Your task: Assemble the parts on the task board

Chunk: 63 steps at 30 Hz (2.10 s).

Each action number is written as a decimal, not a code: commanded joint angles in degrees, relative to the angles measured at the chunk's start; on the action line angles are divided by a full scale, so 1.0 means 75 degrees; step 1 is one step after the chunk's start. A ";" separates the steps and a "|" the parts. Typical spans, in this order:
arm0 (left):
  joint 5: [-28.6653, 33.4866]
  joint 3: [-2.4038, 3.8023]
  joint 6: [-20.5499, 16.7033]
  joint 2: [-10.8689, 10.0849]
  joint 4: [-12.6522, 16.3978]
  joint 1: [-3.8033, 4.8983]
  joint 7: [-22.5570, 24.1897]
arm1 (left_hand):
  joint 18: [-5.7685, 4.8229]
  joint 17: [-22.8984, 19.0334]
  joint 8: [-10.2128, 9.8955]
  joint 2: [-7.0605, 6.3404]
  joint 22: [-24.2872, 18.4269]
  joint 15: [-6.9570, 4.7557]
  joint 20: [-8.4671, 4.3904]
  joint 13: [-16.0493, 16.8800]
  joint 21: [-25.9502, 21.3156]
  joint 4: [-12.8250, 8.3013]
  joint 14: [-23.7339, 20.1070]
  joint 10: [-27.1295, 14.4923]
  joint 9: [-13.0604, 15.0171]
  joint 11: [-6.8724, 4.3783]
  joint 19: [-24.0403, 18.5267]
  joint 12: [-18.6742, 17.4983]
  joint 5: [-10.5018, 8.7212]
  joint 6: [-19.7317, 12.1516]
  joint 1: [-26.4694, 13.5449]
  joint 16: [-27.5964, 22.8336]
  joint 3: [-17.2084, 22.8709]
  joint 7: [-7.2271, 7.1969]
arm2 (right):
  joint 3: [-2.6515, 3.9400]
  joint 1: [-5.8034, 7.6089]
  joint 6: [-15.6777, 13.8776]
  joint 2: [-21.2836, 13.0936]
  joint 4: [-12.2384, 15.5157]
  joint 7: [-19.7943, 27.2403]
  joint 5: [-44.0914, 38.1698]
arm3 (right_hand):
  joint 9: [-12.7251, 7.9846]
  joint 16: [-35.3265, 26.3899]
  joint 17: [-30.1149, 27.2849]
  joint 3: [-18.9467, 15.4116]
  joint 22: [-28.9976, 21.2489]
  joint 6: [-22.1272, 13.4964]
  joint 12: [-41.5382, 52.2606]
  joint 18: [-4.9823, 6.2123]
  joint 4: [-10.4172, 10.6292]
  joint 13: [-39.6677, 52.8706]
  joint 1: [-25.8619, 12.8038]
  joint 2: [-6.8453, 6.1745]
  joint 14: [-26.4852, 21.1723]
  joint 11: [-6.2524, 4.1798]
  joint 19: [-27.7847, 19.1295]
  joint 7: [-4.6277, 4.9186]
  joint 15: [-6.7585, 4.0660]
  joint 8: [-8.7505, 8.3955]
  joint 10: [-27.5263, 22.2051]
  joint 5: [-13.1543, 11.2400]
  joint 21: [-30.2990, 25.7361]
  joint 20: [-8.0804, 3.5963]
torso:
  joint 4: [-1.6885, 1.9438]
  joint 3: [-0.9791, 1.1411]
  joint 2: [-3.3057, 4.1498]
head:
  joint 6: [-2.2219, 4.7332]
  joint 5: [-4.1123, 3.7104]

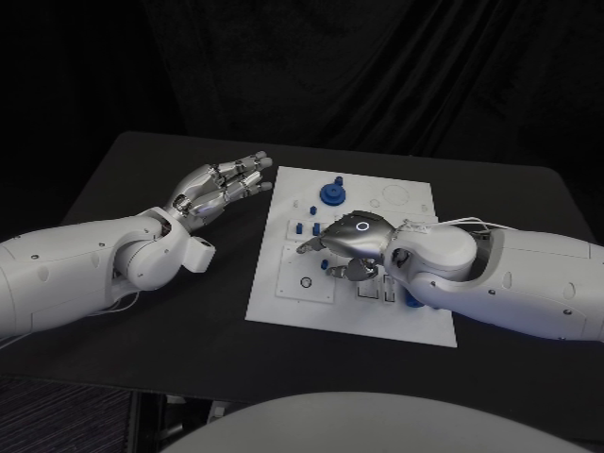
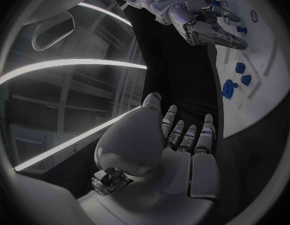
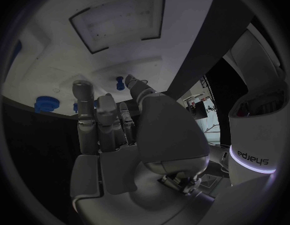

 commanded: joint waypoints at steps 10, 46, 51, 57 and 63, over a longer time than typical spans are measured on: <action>0.0019 0.0007 0.0098 -0.0016 0.0029 -0.0034 0.0140 | -0.0014 -0.0003 0.0029 0.0002 -0.0013 0.0012 0.0025 0.0004 0.0021 -0.0037 -0.0020 -0.0005 0.0009 -0.0022 0.0021 0.0000 0.0046 0.0040 0.0066 0.0007 0.0023 0.0026 | 0.0025 0.0203 -0.0831 -0.0498 0.0457 0.0021 0.0331 | 0.0076 0.0061 -0.0005 -0.0240 0.0566 0.1074 0.0419 0.0139 0.0141 0.0035 0.0035 0.0060 -0.0016 -0.0049 0.0022 0.0214 -0.0018 0.0214 0.0015 0.0008 0.0030 -0.0009 | 0.0004 -0.0004 -0.0005 | -0.0002 0.0007; 0.0020 0.0006 0.0048 -0.0060 0.0096 -0.0067 0.0165 | -0.0026 0.0000 0.0055 -0.0007 -0.0026 0.0006 0.0024 0.0009 0.0026 -0.0052 -0.0008 0.0017 0.0024 0.0001 0.0039 0.0023 0.0087 0.0129 0.0076 0.0015 0.0029 0.0052 | -0.0002 0.0871 -0.0383 -0.2313 0.0241 -0.0466 0.0626 | -0.0054 0.0775 0.0631 -0.0808 0.0843 0.2010 0.0992 -0.0071 0.1896 -0.0248 -0.0992 0.0065 0.0656 -0.0088 0.0829 0.0324 0.0035 0.0231 0.0650 0.0025 0.1333 0.0008 | 0.0023 0.0038 0.0042 | -0.0002 -0.0028; 0.0020 0.0006 0.0060 -0.0056 0.0095 -0.0076 0.0160 | -0.0032 -0.0001 0.0055 0.0025 -0.0036 0.0002 0.0023 0.0007 0.0025 -0.0062 -0.0012 0.0013 0.0024 0.0010 0.0039 0.0022 0.0099 0.0128 0.0099 0.0014 0.0057 0.0056 | -0.0002 0.0704 -0.0346 -0.2198 0.0081 -0.0379 0.0654 | -0.0055 0.0772 0.0618 -0.0804 0.0844 0.2070 0.0964 -0.0071 0.1889 -0.0273 -0.0925 0.0062 0.0657 -0.0092 0.0835 0.0439 0.0056 0.0242 0.0767 0.0023 0.1337 0.0028 | 0.0054 0.0030 0.0031 | -0.0002 -0.0056; 0.0019 0.0006 0.0077 -0.0049 0.0089 -0.0087 0.0157 | -0.0035 -0.0001 0.0055 0.0038 -0.0044 0.0002 0.0022 0.0007 0.0023 -0.0067 -0.0013 0.0010 0.0023 0.0013 0.0037 0.0020 0.0101 0.0124 0.0109 0.0013 0.0069 0.0058 | -0.0001 0.0528 -0.0326 -0.2076 -0.0051 -0.0271 0.0665 | -0.0063 0.0756 0.0589 -0.0813 0.0843 0.2082 0.0953 -0.0069 0.1871 -0.0286 -0.0867 0.0035 0.0650 -0.0106 0.0837 0.0516 0.0058 0.0231 0.0885 0.0020 0.1333 0.0036 | 0.0035 0.0023 0.0029 | -0.0002 -0.0023; 0.0019 0.0006 0.0091 -0.0048 0.0078 -0.0098 0.0155 | -0.0035 -0.0001 0.0055 0.0038 -0.0044 0.0002 0.0022 0.0007 0.0023 -0.0067 -0.0013 0.0010 0.0023 0.0013 0.0037 0.0020 0.0101 0.0124 0.0109 0.0013 0.0069 0.0058 | -0.0001 0.0427 -0.0306 -0.1970 -0.0130 -0.0175 0.0682 | -0.0072 0.0729 0.0549 -0.0817 0.0834 0.2082 0.0952 -0.0060 0.1848 -0.0291 -0.0810 0.0016 0.0636 -0.0122 0.0825 0.0545 0.0051 0.0218 0.0994 0.0022 0.1293 0.0035 | 0.0032 0.0011 0.0025 | -0.0002 -0.0028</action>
